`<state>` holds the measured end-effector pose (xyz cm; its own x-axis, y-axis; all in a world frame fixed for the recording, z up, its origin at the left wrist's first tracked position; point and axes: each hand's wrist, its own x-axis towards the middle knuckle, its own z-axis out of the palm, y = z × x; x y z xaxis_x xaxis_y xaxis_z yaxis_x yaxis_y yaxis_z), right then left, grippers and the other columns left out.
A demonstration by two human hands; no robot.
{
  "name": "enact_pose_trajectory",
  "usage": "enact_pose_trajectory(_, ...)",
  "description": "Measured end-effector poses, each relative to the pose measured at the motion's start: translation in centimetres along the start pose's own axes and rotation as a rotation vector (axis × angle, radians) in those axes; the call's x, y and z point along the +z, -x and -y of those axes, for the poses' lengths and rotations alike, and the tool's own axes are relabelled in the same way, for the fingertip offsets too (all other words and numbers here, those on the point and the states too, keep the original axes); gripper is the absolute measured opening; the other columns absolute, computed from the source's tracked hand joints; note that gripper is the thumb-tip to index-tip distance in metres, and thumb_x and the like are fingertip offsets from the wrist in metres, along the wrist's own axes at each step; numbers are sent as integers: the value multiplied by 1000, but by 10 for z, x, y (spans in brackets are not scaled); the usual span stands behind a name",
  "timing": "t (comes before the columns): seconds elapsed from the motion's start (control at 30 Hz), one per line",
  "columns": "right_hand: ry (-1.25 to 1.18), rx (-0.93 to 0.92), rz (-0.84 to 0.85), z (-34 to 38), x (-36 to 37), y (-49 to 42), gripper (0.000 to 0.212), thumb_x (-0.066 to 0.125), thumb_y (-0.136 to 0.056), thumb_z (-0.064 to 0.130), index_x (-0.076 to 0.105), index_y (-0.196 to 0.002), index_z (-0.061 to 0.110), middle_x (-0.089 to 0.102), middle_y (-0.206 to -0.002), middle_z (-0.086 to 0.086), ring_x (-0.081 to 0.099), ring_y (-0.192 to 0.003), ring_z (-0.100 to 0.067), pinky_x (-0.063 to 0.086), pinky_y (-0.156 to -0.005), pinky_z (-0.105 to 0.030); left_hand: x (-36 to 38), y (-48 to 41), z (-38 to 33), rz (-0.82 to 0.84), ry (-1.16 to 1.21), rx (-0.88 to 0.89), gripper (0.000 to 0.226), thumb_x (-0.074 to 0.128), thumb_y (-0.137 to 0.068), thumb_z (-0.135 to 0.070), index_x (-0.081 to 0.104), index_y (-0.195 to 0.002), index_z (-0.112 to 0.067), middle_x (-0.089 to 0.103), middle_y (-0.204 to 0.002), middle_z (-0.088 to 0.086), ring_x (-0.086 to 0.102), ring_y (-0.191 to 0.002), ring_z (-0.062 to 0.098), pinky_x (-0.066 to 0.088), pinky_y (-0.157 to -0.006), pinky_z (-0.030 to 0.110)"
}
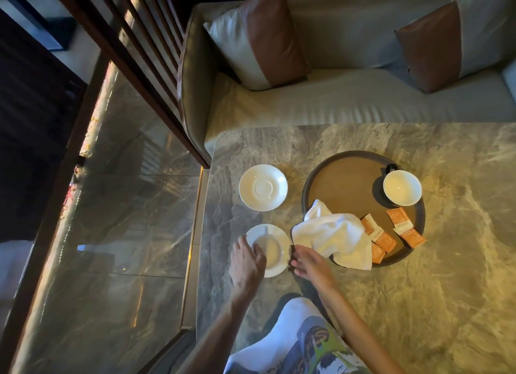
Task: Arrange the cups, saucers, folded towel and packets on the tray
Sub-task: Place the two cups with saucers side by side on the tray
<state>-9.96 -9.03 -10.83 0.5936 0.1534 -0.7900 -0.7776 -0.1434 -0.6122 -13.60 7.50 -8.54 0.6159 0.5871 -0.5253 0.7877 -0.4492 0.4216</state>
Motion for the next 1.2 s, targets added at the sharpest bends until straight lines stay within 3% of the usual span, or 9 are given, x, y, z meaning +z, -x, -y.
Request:
enact_pose_trajectory(0.1, 5, -94, -38, 26, -51, 14, 27, 51, -102, 28, 71, -110, 12, 77, -99, -5, 74, -91, -22, 59, -76, -28, 12, 7, -43, -40, -129, 159, 33, 41, -97, -31, 48, -124, -14, 56, -126, 10, 54, -116, 29, 48, -93, 43)
enact_pose_trajectory(0.2, -11, -154, -156, 62, -114, 12, 22, 51, -102, 21, 70, -102, 10, 72, -95, -12, 68, -85, -23, 57, -82, -37, 34, 6, -107, -41, -294, 310, 25, 42, -94, -25, 52, -113, -14, 58, -116, 10, 53, -108, 31, 45, -91, 42)
enact_pose_trajectory(0.4, -76, -238, -364, 115, -233, -27, 16, 53, -101, 11, 66, -99, 3, 62, -76, -7, 56, -67, -16, 50, -59, -18, 101, 4, -230, 81, -317, 443, 25, 43, -91, -19, 52, -112, -10, 61, -114, 15, 55, -109, 37, 42, -92, 44)
enact_pose_trajectory(0.53, -59, -196, -409, 134, -275, -66, 34, 53, -101, 13, 54, -133, 1, 61, -103, -16, 61, -77, -17, 51, -71, -28, 147, -1, -289, 320, -129, 370, 36, 40, -100, -22, 44, -129, -2, 56, -129, 26, 51, -122, 44, 39, -101, 46)
enact_pose_trajectory(0.67, 47, -129, -303, 147, -284, -91, 47, 51, -102, 20, 40, -148, 12, 55, -135, -18, 57, -122, -37, 48, -98, -55, 181, -7, -320, 545, 141, 188, 53, 42, -103, -28, 26, -146, -2, 42, -144, 26, 45, -130, 44, 42, -106, 46)
enact_pose_trajectory(0.77, 42, -203, -214, 148, -279, -102, 43, 46, -103, 11, 42, -146, 9, 53, -129, -11, 50, -127, -35, 48, -95, -50, 192, -12, -318, 600, 313, 131, 51, 44, -101, -17, 26, -149, -11, 45, -142, 22, 50, -126, 39, 47, -103, 54)
enact_pose_trajectory(0.93, -174, -132, -257, 141, -265, -112, 49, 31, -102, 0, 44, -145, 22, 42, -133, -3, 39, -119, -23, 49, -92, -51, 202, -18, -309, 510, 305, 147, 54, 43, -93, -9, 37, -146, -20, 54, -134, 16, 56, -120, 34, 51, -99, 50)
enact_pose_trajectory(1.1, -239, -101, -249, 138, -267, -113, 51, 35, -102, -2, 44, -145, 25, 41, -143, -10, 43, -132, -33, 53, -95, -50, 197, -22, -313, 572, 506, 29, 52, 43, -89, 3, 47, -139, -12, 54, -124, 13, 54, -122, 34, 56, -91, 53)
enact_pose_trajectory(1.2, -267, -54, -253, 142, -259, -110, 48, 42, -100, -2, 46, -141, 23, 40, -149, -13, 47, -132, -40, 54, -93, -49, 182, -27, -309, 611, 578, 18, 46, 42, -93, 2, 48, -137, -11, 52, -124, 12, 56, -112, 27, 62, -75, 40)
